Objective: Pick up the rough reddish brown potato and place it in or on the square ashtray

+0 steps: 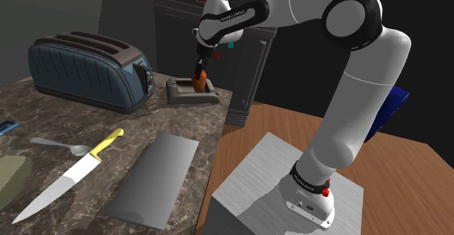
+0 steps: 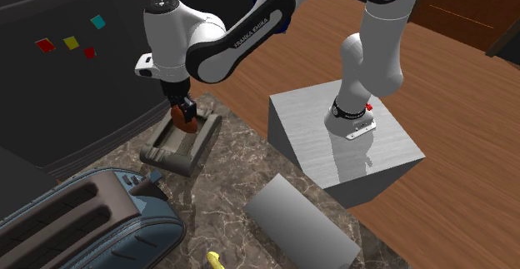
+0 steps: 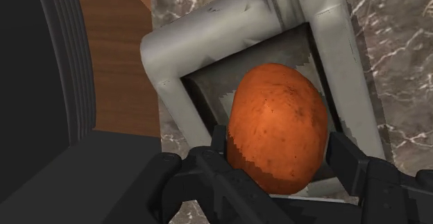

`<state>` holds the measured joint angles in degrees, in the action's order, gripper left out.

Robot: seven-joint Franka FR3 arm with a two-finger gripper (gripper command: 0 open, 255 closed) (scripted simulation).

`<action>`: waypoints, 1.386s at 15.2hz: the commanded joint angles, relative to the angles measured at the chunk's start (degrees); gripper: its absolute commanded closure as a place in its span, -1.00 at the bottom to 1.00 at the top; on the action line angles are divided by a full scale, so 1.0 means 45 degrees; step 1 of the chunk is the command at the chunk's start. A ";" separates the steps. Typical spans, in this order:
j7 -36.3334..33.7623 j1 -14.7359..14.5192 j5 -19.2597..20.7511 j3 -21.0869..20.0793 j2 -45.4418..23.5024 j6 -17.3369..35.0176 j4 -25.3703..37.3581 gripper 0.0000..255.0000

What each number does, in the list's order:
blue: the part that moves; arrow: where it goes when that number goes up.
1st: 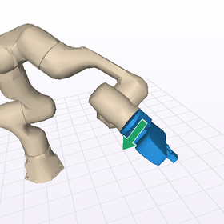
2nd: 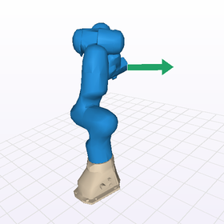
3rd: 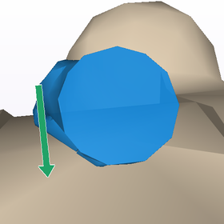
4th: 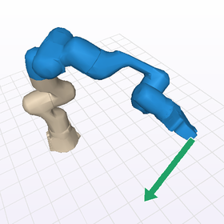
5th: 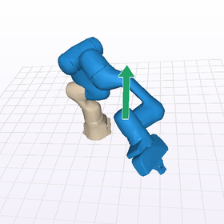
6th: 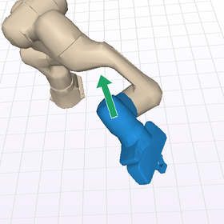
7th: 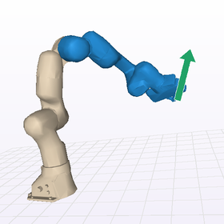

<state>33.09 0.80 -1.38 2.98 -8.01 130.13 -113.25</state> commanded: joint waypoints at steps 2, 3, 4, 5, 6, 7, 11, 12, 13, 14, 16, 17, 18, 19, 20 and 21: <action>0.0018 0.0008 -0.0015 0.0001 -0.0263 0.0368 -0.0324 1.00; 0.0017 0.0008 -0.0015 0.0000 -0.0262 0.0368 -0.0324 1.00; 0.0017 0.0009 -0.0014 -0.0001 -0.0264 0.0368 -0.0322 1.00; 0.0017 0.0010 -0.0014 -0.0002 -0.0264 0.0368 -0.0322 1.00; 0.0017 0.0011 -0.0014 -0.0003 -0.0264 0.0368 -0.0322 1.00; 0.0017 0.0012 -0.0014 -0.0004 -0.0264 0.0368 -0.0323 1.00; 0.0049 0.0028 -0.0032 -0.0001 -0.0314 0.0360 -0.0267 -1.00; 0.0076 0.0043 -0.0036 0.0009 -0.0289 0.0336 -0.0268 -1.00; 0.0094 0.0053 -0.0040 0.0015 -0.0276 0.0350 -0.0295 -1.00; 0.0086 0.0048 -0.0037 0.0013 -0.0261 0.0353 -0.0313 -1.00; 0.0002 0.0011 0.0009 0.0000 -0.0015 0.0002 -0.0206 -1.00; -0.0012 0.0009 0.0030 0.0005 0.0221 -0.0368 -0.0071 -1.00; -0.0025 0.0008 0.0049 0.0008 0.0443 -0.0743 0.0082 -1.00; -0.0034 0.0008 0.0063 0.0010 0.0609 -0.1040 0.0214 -1.00; -0.0034 0.0008 0.0063 0.0010 0.0609 -0.1040 0.0214 -1.00; -0.0034 0.0008 0.0064 0.0010 0.0610 -0.1040 0.0213 -1.00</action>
<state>32.95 0.83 -1.11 3.01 -5.35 125.95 -112.64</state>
